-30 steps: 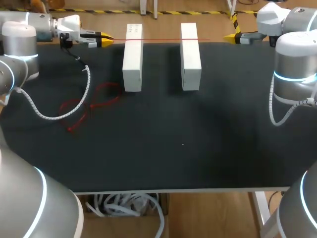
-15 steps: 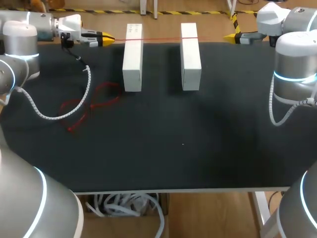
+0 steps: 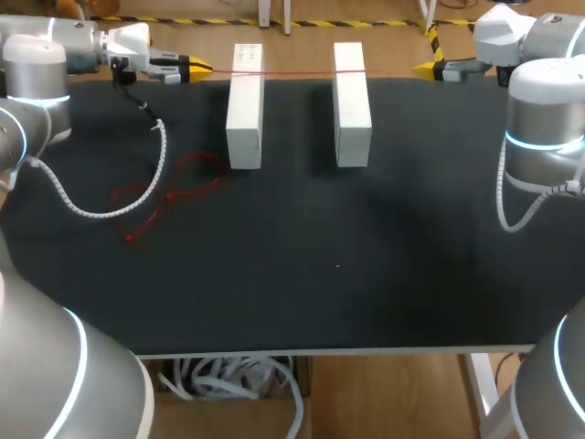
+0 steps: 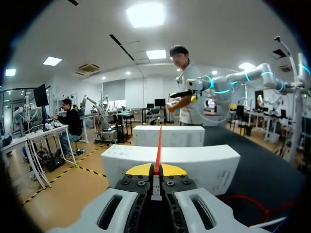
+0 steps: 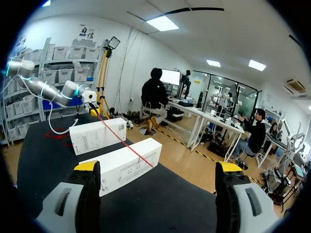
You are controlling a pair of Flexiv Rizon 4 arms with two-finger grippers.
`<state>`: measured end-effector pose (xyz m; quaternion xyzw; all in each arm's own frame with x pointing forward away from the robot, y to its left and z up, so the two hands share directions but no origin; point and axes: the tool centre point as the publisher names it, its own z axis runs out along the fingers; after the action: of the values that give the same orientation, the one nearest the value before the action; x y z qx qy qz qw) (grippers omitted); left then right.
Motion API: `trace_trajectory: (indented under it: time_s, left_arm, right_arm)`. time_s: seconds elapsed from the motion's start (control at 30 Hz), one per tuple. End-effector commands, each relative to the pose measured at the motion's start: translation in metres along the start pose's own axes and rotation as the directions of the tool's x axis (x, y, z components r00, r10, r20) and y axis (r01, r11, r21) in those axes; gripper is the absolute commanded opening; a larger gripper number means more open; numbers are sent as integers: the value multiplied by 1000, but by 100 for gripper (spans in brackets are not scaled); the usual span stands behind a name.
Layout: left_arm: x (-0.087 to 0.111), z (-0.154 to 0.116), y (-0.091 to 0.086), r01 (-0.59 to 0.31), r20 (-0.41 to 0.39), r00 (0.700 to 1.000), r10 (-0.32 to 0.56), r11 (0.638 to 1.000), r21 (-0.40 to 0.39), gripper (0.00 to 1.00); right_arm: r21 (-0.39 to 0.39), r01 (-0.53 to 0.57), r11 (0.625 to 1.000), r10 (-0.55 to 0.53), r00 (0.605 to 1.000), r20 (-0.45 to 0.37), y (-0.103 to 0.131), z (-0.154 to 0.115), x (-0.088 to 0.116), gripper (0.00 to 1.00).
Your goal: Grab the tape and strap the tape.
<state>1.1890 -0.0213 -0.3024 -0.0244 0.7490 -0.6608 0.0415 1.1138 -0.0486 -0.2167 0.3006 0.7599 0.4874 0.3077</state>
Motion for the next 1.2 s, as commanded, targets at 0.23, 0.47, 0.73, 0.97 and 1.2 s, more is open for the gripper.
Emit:
trace_trajectory:
  time_s: [0.23, 0.47, 0.73, 0.97, 1.2]
  left_arm:
    - [15, 3, -48, -55, -160, 985, 59, 998, 23, 0]
    - [29, 18, -87, -62, -162, 984, 66, 998, 33, 0]
    - [34, 41, -126, -39, -149, 987, 58, 992, 123, 0]
    - [36, 61, -141, -56, -142, 987, 72, 992, 114, 0]
    - [42, 70, -165, -58, -121, 989, 84, 978, 199, 0]
  right_arm:
    - [1, 0, 1000, 0, 1000, -2, 0, 0, -1, 100]
    - [1, 0, 1000, 0, 1000, -2, 0, 0, -1, 100]
    - [1, 0, 1000, 0, 1000, -2, 0, 0, -1, 100]
    - [1, 0, 1000, 0, 1000, -2, 0, 0, -1, 100]
    - [1, 0, 1000, 0, 1000, -2, 0, 0, -1, 100]
